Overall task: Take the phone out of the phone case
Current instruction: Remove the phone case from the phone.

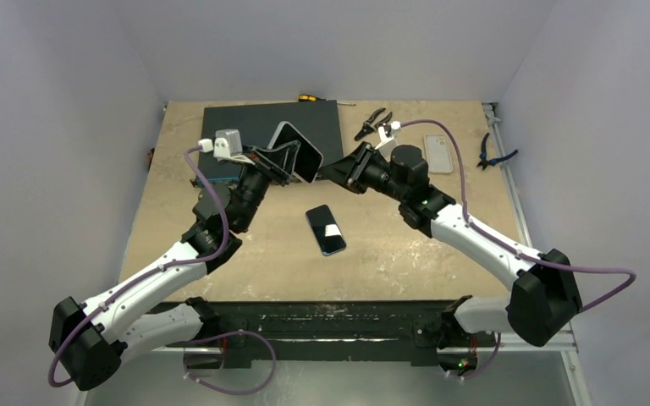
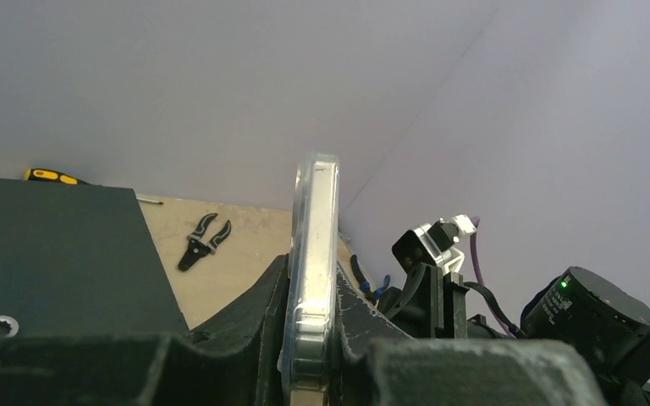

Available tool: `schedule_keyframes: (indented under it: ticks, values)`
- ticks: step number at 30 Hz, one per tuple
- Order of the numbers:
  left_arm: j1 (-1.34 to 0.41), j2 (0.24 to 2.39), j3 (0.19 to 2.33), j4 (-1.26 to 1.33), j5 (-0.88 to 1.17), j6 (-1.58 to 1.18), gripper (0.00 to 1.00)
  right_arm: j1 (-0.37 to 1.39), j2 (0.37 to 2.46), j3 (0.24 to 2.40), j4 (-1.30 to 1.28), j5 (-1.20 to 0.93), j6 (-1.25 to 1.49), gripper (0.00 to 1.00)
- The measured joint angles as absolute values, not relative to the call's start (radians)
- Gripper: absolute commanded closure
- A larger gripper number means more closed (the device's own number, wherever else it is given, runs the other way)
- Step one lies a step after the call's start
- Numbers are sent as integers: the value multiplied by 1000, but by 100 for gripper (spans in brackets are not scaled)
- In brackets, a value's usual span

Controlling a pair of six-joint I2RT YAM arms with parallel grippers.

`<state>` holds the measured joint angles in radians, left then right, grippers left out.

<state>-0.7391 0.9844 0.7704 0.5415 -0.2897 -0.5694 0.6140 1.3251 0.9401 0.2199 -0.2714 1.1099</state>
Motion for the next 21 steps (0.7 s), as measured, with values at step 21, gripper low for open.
schedule_keyframes:
  ticks: [21]
  values:
    - [-754,994,770,542,-327,-566,100,598,1360,855,445,-340,1168,68]
